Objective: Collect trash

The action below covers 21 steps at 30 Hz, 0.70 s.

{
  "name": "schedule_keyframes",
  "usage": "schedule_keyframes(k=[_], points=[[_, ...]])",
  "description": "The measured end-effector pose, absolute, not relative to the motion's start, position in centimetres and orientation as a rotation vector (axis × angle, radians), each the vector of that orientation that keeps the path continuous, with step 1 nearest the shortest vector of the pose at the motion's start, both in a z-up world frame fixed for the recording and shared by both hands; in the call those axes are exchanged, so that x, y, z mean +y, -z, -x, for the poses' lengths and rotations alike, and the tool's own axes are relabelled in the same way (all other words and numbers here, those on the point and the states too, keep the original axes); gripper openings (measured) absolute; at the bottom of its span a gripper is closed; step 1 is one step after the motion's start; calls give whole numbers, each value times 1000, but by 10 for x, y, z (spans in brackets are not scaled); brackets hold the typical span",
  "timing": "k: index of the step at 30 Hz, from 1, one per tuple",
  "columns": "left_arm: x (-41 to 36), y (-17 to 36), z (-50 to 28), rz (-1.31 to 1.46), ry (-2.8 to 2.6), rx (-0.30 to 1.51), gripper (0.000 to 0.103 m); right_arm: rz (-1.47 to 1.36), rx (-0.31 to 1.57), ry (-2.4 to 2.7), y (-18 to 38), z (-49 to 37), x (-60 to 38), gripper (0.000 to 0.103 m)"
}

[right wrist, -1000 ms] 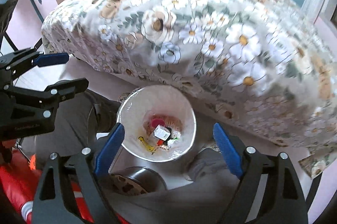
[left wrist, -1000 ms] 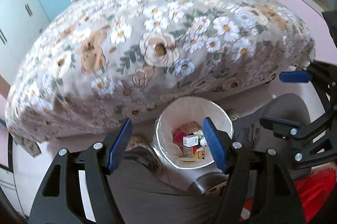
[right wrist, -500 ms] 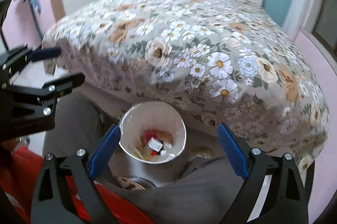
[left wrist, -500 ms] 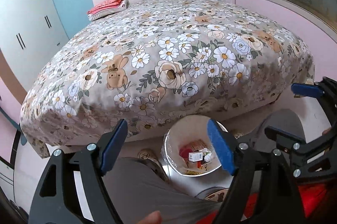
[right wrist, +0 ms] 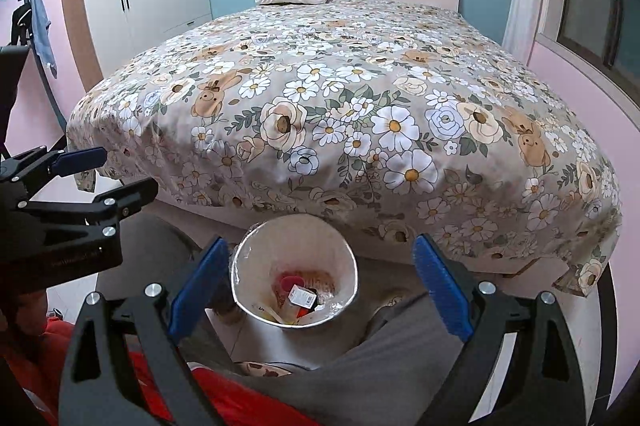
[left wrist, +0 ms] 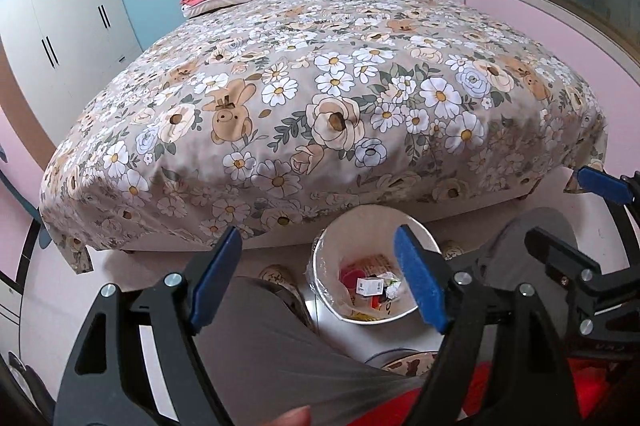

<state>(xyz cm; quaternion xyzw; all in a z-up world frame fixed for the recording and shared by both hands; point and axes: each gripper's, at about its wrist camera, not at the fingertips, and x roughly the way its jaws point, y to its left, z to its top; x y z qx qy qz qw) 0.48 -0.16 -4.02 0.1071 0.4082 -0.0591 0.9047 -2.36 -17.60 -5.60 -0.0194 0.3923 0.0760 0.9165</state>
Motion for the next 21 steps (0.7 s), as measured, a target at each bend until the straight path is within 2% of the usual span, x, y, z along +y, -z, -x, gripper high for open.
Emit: schedule_keyframes(k=[21], points=[[-6,40,-3,-212,158,846,78,34,813,-127,57,27,-174,95]])
